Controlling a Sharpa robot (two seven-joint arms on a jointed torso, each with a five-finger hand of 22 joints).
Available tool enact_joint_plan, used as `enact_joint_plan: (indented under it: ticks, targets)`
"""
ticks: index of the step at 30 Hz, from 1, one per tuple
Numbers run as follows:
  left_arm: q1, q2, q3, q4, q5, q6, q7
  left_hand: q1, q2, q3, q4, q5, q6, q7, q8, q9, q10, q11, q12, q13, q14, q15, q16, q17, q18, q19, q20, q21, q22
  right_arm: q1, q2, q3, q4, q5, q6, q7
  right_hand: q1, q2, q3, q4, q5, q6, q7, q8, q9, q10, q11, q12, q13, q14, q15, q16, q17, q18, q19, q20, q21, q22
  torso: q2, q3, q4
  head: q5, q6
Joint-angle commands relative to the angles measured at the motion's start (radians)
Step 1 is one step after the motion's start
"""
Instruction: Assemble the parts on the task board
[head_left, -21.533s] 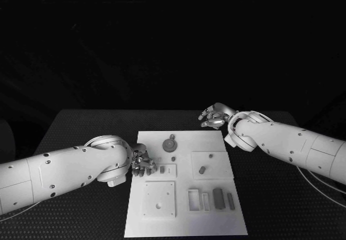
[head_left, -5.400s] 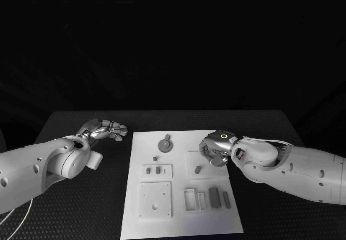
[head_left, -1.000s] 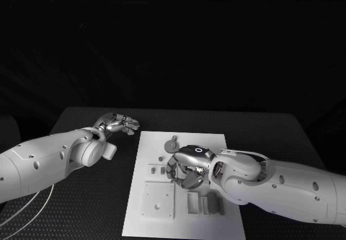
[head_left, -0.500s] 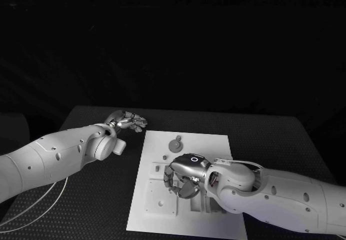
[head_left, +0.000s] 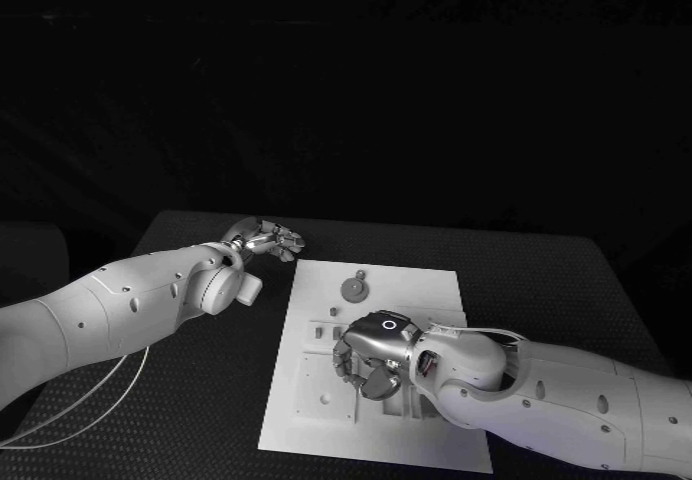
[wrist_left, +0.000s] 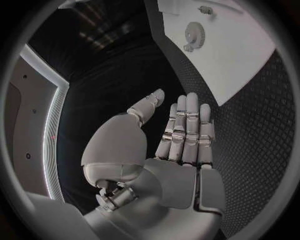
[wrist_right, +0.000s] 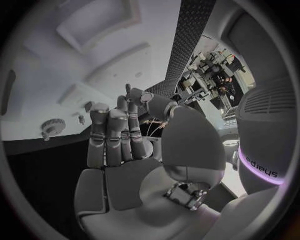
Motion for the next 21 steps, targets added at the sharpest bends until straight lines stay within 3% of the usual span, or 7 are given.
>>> enact_joint_plan:
  ticks: [1, 13, 21]
  targets:
    - [-0.004, 0.005, 0.0, -0.003, -0.002, 0.021, 0.015, -0.004, 0.002, -0.004, 0.001, 0.001, -0.008, -0.002, 0.004, -0.002, -0.006, -0.003, -0.004, -0.001, 0.006, 0.0, -0.006, 0.001, 0.001, 0.004, -0.001, -0.006, 0.001, -0.007, 0.005, -0.001, -0.007, -0.049, 0.002, -0.004, 0.0, 0.006, -0.001, -0.007, 0.003, 0.001, 0.006, 0.002, 0.002, 0.118, -0.013, -0.005, 0.001, -0.003, -0.002, -0.006, 0.002, 0.03, 0.0, -0.004, -0.004, 0.01, -0.013, -0.0011, -0.0018, 0.005, -0.009]
    - [-0.012, 0.006, 0.0, -0.003, -0.002, 0.025, 0.015, -0.005, 0.003, -0.005, 0.002, 0.001, -0.009, -0.002, 0.004, -0.002, -0.007, -0.002, -0.004, -0.001, 0.005, 0.0, -0.007, 0.002, 0.0, 0.003, -0.001, -0.007, 0.002, -0.039, 0.04, -0.002, -0.051, -0.106, -0.021, -0.024, 0.001, 0.004, 0.001, -0.008, -0.003, 0.003, 0.005, 0.001, 0.003, 0.12, -0.013, -0.007, 0.002, -0.001, -0.002, -0.007, 0.003, 0.03, 0.002, -0.005, -0.004, 0.01, -0.026, -0.0011, -0.0015, 0.018, -0.025]
    - [-0.013, 0.004, 0.0, -0.002, -0.002, 0.025, 0.015, -0.005, 0.003, -0.005, 0.002, 0.001, -0.009, -0.001, 0.004, -0.002, -0.007, -0.002, -0.004, -0.001, 0.005, 0.0, -0.008, 0.003, 0.0, 0.003, -0.001, -0.008, 0.002, -0.052, 0.048, -0.002, -0.06, -0.115, -0.028, -0.031, 0.004, 0.0, 0.007, -0.006, -0.013, 0.005, 0.005, 0.0, 0.005, 0.123, -0.014, -0.01, 0.004, 0.003, -0.003, -0.009, 0.004, 0.03, 0.006, -0.005, -0.004, 0.009, -0.025, 0.0002, -0.0017, 0.022, -0.029]
